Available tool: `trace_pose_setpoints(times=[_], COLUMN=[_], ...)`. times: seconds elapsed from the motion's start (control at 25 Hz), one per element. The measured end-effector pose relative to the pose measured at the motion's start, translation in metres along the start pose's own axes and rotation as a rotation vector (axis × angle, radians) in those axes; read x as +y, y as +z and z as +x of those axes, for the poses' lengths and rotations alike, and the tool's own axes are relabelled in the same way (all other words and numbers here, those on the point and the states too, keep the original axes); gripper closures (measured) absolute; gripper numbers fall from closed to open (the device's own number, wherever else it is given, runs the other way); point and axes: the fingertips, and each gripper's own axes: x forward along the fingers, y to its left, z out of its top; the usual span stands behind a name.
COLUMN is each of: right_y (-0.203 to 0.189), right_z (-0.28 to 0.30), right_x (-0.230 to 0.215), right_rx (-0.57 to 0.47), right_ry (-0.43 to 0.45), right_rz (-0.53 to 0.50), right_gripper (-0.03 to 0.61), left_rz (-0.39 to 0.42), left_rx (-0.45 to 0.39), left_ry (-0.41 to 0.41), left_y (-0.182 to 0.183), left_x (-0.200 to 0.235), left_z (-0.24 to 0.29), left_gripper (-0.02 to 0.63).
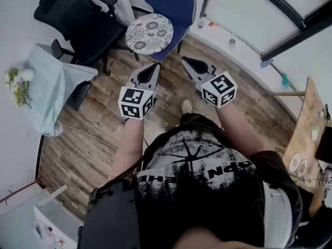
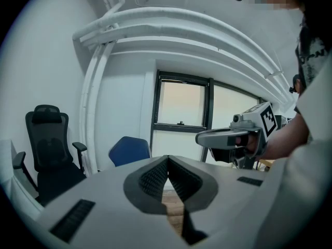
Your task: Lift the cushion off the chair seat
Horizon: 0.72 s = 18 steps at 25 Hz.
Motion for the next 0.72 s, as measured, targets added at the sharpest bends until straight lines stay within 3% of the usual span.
trace_pose_setpoints(times=[0.72], right_y=[0.008], right_z=[0.080], right_x=[-0.124], right_rx=[0.029], right_ry=[0.112], right_rz=[0.018], right_gripper=[0.560], left_rz=[-0.037], left_rx=[0.014], left_ry=[0.111], left_y=[0.036], left_x=[0.067], left_z=[0.118], left_gripper=[0.601])
